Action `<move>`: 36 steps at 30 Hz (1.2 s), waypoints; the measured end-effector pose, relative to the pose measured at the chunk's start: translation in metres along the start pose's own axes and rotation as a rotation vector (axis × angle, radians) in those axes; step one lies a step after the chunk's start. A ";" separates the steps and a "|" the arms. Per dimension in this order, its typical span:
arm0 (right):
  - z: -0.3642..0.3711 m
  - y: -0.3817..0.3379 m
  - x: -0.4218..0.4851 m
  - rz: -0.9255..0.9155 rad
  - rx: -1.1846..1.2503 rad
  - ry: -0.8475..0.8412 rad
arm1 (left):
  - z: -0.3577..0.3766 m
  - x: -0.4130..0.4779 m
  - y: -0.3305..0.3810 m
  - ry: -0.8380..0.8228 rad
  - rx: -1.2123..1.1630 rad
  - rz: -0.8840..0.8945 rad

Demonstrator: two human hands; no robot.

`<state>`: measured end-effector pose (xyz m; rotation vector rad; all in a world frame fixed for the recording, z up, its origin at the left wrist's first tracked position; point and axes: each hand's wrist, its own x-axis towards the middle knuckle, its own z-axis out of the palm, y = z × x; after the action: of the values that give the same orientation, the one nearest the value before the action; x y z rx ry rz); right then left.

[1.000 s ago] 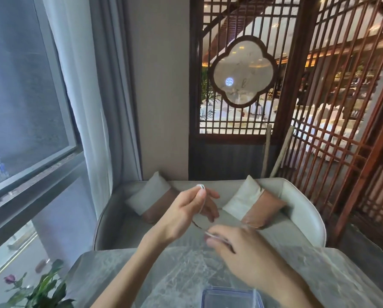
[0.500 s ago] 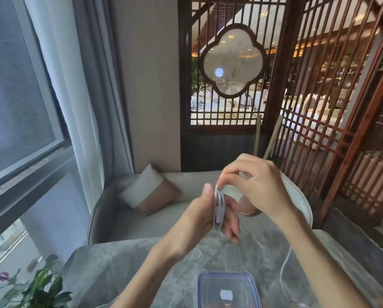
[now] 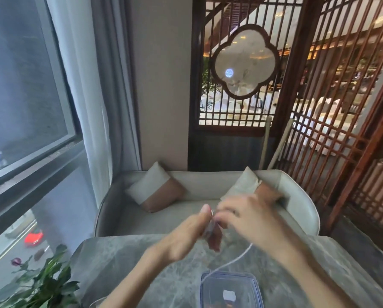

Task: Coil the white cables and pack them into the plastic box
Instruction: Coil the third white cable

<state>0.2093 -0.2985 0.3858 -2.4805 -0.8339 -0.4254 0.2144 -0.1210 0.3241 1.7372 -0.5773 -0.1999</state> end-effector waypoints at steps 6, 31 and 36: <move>0.009 0.004 0.030 0.067 0.654 0.086 | -0.004 -0.011 0.034 -0.290 -0.678 0.099; 0.007 0.008 -0.077 0.051 0.117 -0.254 | 0.029 0.023 0.034 0.277 -0.460 -0.048; -0.056 0.047 -0.069 -0.225 -0.104 0.147 | 0.108 0.012 0.031 0.085 -0.221 -0.107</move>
<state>0.1783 -0.3938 0.3865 -2.4214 -1.0574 -0.7373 0.1694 -0.2243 0.3284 1.5550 -0.3853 -0.2538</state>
